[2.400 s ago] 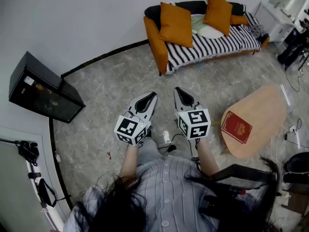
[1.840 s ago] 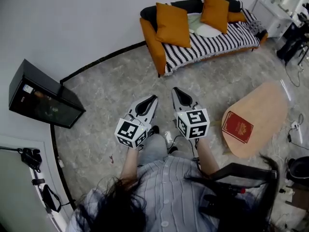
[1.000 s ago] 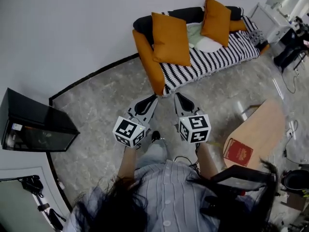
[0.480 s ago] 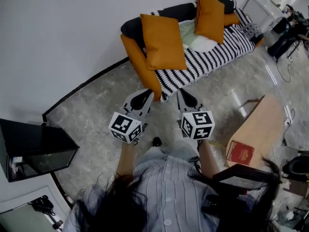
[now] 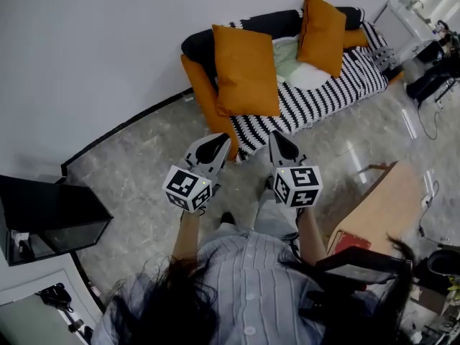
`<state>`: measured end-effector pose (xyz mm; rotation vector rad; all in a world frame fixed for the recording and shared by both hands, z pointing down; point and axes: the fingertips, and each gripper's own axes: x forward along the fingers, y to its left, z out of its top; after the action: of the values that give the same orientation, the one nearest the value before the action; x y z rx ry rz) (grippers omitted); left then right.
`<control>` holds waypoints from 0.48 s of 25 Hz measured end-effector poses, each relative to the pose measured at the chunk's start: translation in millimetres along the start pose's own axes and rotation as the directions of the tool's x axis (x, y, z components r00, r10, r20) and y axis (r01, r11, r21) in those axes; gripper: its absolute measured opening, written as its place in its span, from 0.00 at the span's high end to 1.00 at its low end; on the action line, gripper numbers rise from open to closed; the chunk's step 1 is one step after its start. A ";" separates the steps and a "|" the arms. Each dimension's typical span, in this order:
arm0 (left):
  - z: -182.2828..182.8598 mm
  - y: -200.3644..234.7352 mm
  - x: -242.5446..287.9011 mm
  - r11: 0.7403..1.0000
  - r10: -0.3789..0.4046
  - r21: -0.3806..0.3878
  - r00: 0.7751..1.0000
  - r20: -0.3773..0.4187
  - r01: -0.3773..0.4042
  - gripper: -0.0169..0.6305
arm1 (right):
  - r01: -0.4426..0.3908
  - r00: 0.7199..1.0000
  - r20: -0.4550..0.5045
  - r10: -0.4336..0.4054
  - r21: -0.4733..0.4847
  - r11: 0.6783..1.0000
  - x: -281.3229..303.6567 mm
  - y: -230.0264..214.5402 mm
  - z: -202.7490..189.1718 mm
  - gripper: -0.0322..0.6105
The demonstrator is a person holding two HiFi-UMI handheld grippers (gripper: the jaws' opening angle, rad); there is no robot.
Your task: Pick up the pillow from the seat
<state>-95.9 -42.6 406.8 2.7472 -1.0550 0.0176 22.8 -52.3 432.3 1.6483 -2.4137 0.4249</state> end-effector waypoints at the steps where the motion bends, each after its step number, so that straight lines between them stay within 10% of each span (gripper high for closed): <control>1: 0.7 3.9 11.2 1.000 0.014 -0.003 1.000 0.002 -0.014 0.96 | -0.008 1.000 -0.003 0.008 -0.004 1.000 7.5 -11.5 3.1 0.92; 12: 23.7 5.3 161.8 0.997 0.078 0.002 0.997 0.005 -0.078 0.96 | -0.103 0.995 -0.023 0.102 -0.053 0.993 78.8 -142.3 58.6 0.92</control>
<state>19.7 -157.9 397.8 2.7079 -1.1638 0.0241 126.9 -189.7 420.0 1.4963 -2.4802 0.3858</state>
